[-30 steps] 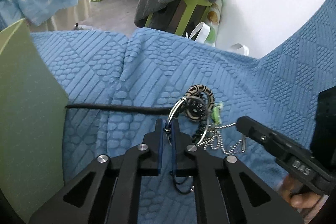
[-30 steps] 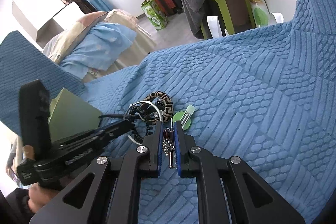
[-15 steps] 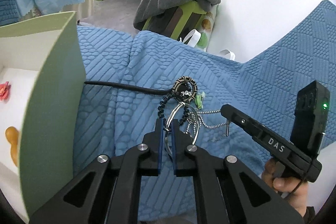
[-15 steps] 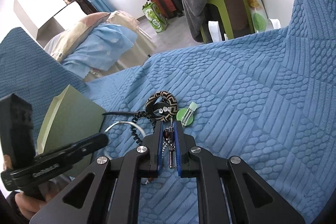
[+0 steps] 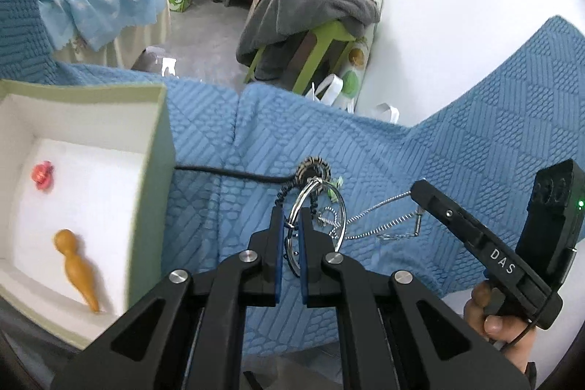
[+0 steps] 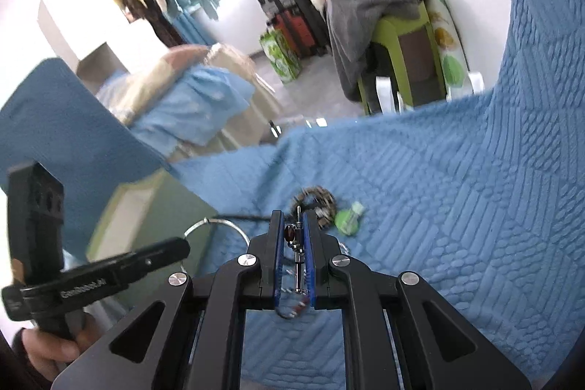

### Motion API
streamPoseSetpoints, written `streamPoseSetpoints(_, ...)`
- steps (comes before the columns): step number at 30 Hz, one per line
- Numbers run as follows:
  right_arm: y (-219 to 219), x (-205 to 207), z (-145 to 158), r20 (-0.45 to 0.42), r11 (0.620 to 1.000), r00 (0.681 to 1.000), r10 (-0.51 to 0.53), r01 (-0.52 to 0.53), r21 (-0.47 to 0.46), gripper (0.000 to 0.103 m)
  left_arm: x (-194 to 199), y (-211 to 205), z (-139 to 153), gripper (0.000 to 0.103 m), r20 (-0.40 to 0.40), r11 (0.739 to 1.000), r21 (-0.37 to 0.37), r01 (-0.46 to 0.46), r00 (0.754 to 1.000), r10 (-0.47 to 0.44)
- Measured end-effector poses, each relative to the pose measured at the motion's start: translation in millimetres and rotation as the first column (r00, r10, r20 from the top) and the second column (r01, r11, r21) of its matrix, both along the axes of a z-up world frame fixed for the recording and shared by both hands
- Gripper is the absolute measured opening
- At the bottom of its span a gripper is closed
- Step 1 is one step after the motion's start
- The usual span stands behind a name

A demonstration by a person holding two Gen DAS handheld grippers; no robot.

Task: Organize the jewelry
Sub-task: 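Carry the silver hoop ring into the white box and open the left gripper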

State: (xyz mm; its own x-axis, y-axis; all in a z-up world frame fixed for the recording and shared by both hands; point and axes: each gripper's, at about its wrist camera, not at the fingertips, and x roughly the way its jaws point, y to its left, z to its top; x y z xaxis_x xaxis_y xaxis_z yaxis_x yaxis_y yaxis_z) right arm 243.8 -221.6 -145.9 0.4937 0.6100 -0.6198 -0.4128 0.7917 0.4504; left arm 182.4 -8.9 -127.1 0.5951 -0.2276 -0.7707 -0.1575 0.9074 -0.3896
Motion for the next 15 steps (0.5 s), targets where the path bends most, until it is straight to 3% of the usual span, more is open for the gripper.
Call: streamPoseSetpoints(15, 4.4, -12.1, 93.9, 0.078, 0.997, 0.996, 0.038, -0.043, 0.057, 0.008, -12.4, 30.5, 85.8, 0.007, 0.088, 0.999, 0.011, -0.035, 0.996, 0.034)
